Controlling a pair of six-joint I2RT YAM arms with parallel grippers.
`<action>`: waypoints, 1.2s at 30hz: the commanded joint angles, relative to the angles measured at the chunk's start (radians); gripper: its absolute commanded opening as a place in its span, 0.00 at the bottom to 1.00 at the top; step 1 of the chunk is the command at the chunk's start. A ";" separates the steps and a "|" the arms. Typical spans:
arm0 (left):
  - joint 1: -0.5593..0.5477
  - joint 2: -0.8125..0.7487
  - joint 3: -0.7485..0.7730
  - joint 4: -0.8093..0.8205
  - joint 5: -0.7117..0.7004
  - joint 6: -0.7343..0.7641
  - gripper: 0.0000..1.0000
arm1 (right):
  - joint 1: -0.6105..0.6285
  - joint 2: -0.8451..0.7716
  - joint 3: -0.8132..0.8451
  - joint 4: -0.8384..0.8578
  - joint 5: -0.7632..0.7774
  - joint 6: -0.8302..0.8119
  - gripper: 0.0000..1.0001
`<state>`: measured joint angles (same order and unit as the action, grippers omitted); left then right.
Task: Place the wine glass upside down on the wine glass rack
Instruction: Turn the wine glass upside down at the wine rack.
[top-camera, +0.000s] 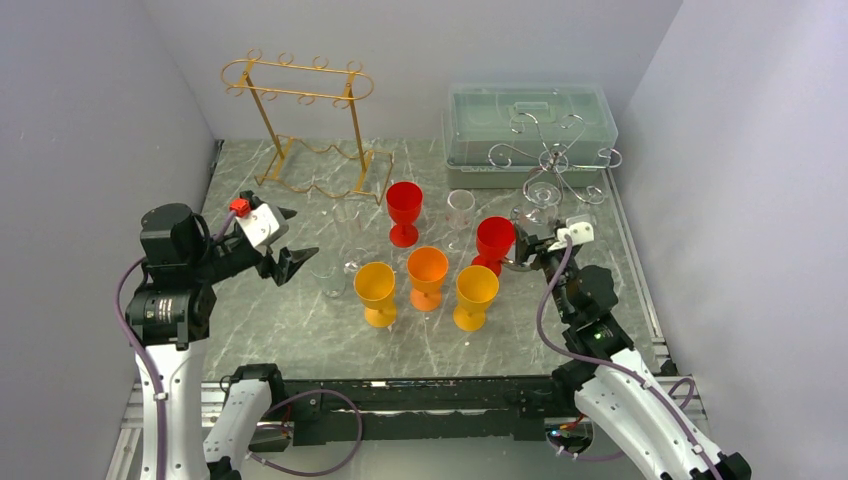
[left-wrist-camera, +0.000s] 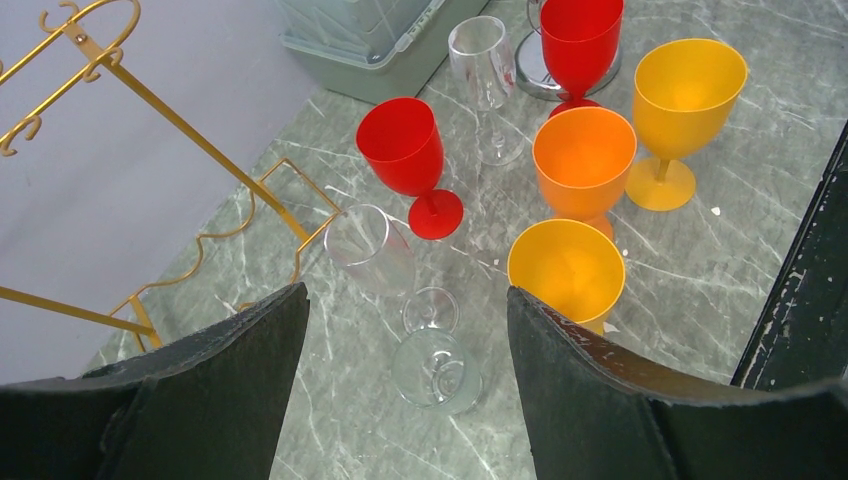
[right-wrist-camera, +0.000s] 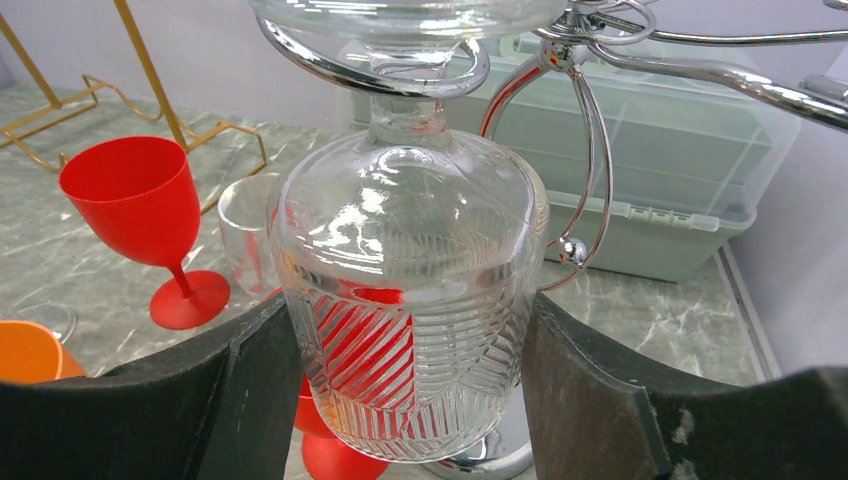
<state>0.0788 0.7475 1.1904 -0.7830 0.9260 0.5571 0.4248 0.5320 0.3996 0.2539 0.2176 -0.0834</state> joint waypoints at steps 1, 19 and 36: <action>0.002 -0.014 -0.009 0.016 -0.002 0.019 0.78 | -0.004 -0.031 -0.005 0.129 0.029 0.069 0.00; 0.001 -0.011 -0.008 0.022 -0.015 0.023 0.80 | -0.006 0.016 0.005 0.071 0.044 0.146 0.31; 0.002 -0.012 0.002 0.016 -0.019 0.018 0.84 | -0.006 -0.018 0.128 -0.149 0.006 0.118 0.65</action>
<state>0.0792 0.7368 1.1816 -0.7834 0.9100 0.5644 0.4248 0.5354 0.4385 0.1696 0.2314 0.0444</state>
